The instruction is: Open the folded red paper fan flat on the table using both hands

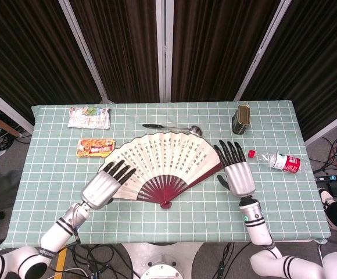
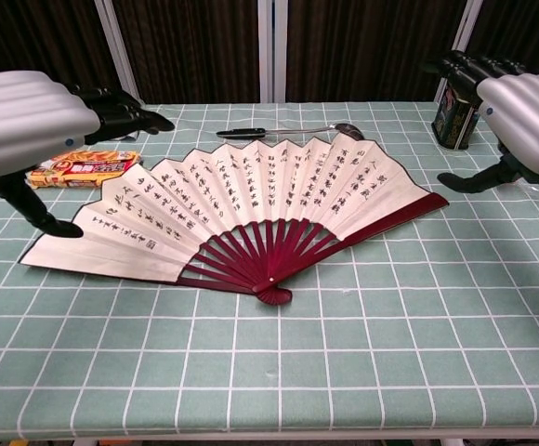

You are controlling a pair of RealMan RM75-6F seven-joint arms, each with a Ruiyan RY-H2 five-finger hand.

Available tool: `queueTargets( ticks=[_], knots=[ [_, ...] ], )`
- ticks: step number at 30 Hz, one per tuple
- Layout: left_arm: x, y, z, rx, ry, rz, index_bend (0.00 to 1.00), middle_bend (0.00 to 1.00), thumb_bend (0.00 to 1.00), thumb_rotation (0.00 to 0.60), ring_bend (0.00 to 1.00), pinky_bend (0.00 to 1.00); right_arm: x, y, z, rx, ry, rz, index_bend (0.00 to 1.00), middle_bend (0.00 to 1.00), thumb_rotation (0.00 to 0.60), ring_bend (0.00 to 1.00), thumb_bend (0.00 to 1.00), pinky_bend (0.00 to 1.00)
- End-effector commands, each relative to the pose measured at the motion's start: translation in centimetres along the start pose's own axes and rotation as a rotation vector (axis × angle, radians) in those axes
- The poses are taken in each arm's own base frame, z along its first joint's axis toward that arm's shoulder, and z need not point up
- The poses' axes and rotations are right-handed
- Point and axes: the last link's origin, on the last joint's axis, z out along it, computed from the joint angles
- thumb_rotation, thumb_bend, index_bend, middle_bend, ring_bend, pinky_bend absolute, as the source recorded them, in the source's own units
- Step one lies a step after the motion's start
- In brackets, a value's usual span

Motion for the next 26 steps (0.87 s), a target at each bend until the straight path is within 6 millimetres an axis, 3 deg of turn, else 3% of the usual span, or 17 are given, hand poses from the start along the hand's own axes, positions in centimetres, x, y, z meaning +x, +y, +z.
queueTargets(
  ticks=[1,4,7,11,14,20,26],
  knots=[
    [0.9,-1.2,0.1,0.044,0.011,-0.14,0.03,0.1,0.0,0.6,0.05,0.21,1.5,2.2,-0.8,-0.055,-0.089,0.011,0.0,0.0,0.6,0.0,0.07,0.0],
    [1.3,-3.5,-0.5,0.133,0.041,-0.251,0.03,0.1,0.0,0.6,0.05,0.21,3.0,3.5,-1.3,-0.072,-0.119,0.058,0.0,0.0,0.6,0.0,0.09,0.0],
    [1.2,-6.7,-1.9,0.267,0.088,-0.373,0.04,0.1,0.0,0.6,0.05,0.21,4.7,5.1,-2.3,-0.074,-0.147,0.108,0.0,0.0,0.6,0.0,0.22,0.0],
    [-0.2,-11.3,-5.3,0.467,0.171,-0.432,0.08,0.11,0.0,0.6,0.06,0.21,7.3,8.0,-4.3,-0.101,-0.135,0.138,0.0,0.03,0.6,0.0,0.3,0.0],
    [-1.4,-13.2,-8.3,0.562,0.208,-0.408,0.11,0.11,0.0,0.6,0.06,0.21,8.7,9.7,-6.2,-0.141,-0.104,0.12,0.0,0.04,0.6,0.0,0.31,0.0],
    [-3.4,-13.7,-14.3,0.707,0.234,-0.324,0.13,0.12,0.0,0.6,0.06,0.21,10.5,12.0,-10.6,-0.247,-0.075,0.152,0.0,0.04,0.6,0.0,0.31,0.0],
    [-4.1,-11.9,-18.0,0.776,0.209,-0.291,0.13,0.12,0.0,0.6,0.06,0.21,10.9,12.4,-13.8,-0.283,-0.094,0.194,0.0,0.04,0.6,0.0,0.31,0.0]
  ],
)
